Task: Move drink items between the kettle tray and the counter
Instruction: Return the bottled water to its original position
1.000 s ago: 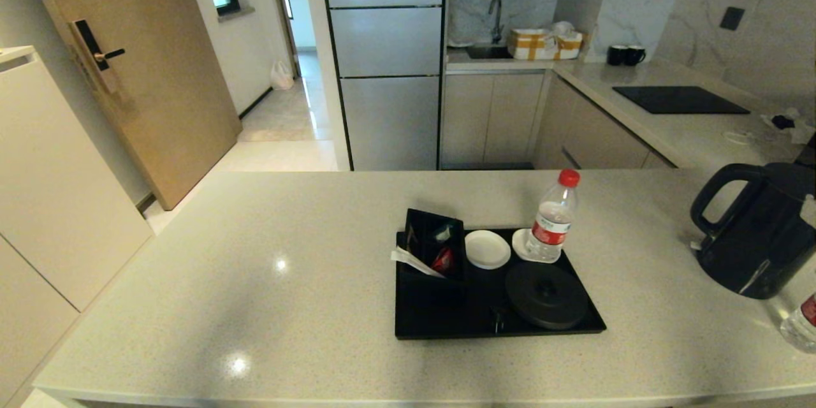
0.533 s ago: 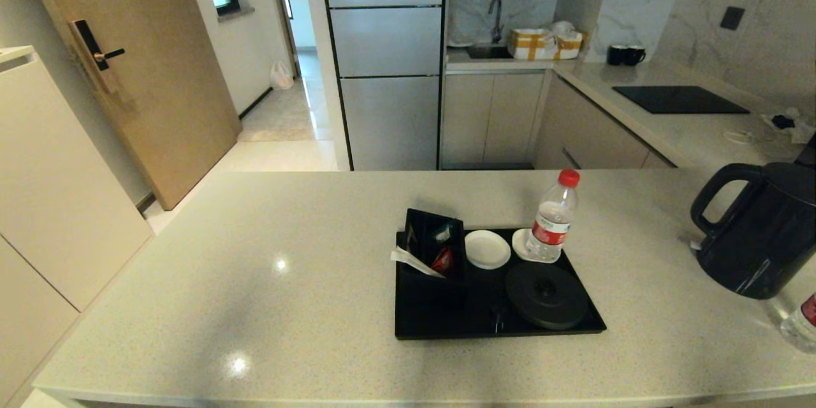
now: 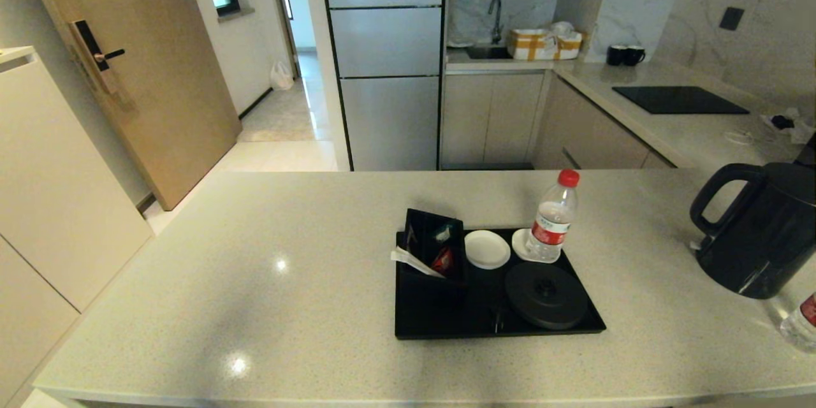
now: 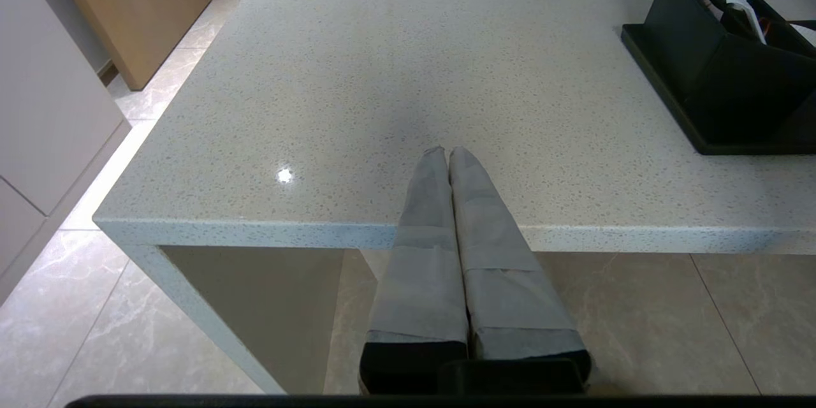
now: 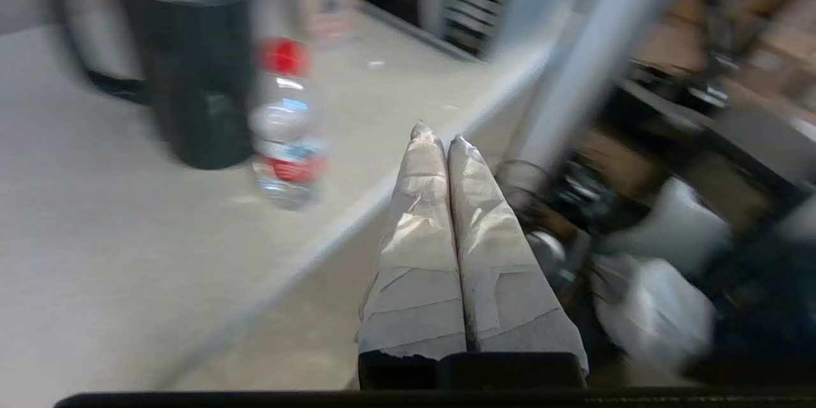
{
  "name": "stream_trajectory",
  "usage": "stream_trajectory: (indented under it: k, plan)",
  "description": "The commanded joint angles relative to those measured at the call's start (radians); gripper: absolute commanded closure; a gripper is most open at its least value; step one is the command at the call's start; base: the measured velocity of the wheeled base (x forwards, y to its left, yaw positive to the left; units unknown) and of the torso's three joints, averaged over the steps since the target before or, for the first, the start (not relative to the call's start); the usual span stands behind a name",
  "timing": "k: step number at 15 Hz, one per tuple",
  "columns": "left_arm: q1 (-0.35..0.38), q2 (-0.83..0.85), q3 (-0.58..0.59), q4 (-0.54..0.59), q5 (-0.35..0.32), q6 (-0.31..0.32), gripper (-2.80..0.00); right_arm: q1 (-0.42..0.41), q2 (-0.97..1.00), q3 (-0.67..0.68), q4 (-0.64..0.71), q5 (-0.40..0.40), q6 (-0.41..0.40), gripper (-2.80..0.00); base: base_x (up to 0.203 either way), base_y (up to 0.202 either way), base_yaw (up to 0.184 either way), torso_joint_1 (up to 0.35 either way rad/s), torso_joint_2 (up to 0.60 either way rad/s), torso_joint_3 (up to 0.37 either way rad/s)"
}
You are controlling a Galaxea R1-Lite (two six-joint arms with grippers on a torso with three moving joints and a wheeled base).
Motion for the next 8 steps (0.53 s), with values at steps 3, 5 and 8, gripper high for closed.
stream_trajectory:
  k: [3, 5, 8]
  plan:
    - [0.0, 0.0, 0.0, 0.0, 0.001, 0.0, 0.0, -0.055, -0.153, 0.058, 0.025, 0.142, -0.006, 0.0, 0.0, 0.0, 0.0, 0.0, 0.0, 0.0]
    - [0.0, 0.0, 0.0, 0.0, 0.001, 0.0, 0.0, -0.045, -0.154, 0.052, 0.029, 0.275, 0.02, 0.0, 0.0, 0.0, 0.0, 0.0, 0.0, 0.0]
    - [0.0, 0.0, 0.0, 0.0, 0.001, 0.0, 0.0, 0.011, -0.188, -0.02, 0.162, 0.418, 0.079, 0.0, 0.0, 0.0, 0.0, 0.0, 0.0, 0.0]
